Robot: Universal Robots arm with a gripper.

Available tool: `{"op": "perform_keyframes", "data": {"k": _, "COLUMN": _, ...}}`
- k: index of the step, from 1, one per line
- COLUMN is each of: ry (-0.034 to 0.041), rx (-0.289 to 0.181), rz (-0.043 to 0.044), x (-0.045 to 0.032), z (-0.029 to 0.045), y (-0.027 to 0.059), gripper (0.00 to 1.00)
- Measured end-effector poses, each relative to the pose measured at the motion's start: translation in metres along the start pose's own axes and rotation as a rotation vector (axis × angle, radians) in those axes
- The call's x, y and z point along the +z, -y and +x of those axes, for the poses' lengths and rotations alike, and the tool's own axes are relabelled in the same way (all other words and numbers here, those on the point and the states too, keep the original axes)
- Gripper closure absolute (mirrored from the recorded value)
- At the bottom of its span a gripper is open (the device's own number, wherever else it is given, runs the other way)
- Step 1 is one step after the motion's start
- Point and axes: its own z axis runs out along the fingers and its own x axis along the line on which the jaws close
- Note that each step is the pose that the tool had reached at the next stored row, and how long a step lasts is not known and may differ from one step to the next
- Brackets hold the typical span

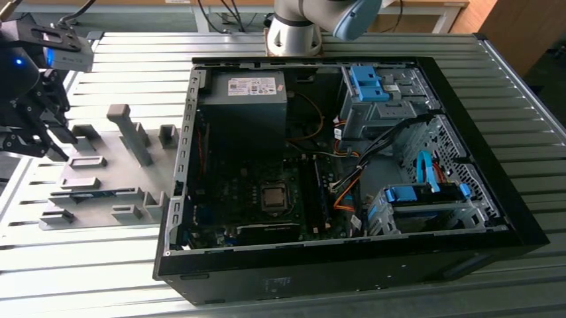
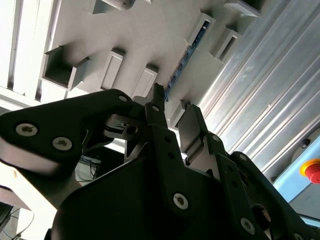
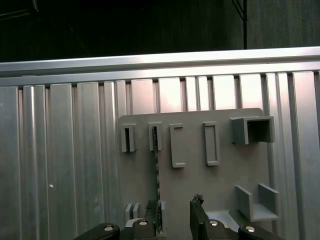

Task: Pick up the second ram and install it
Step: 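Pick up the second ram and move it above second insertion slot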

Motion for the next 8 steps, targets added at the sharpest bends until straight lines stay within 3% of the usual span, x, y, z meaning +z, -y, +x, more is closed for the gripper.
{"op": "perform_keyframes", "data": {"k": 8, "ry": -0.0003, "rx": 0.0, "rz": -0.0003, "x": 0.005, "z": 0.0002, "y": 0.0001, "gripper": 0.61}}
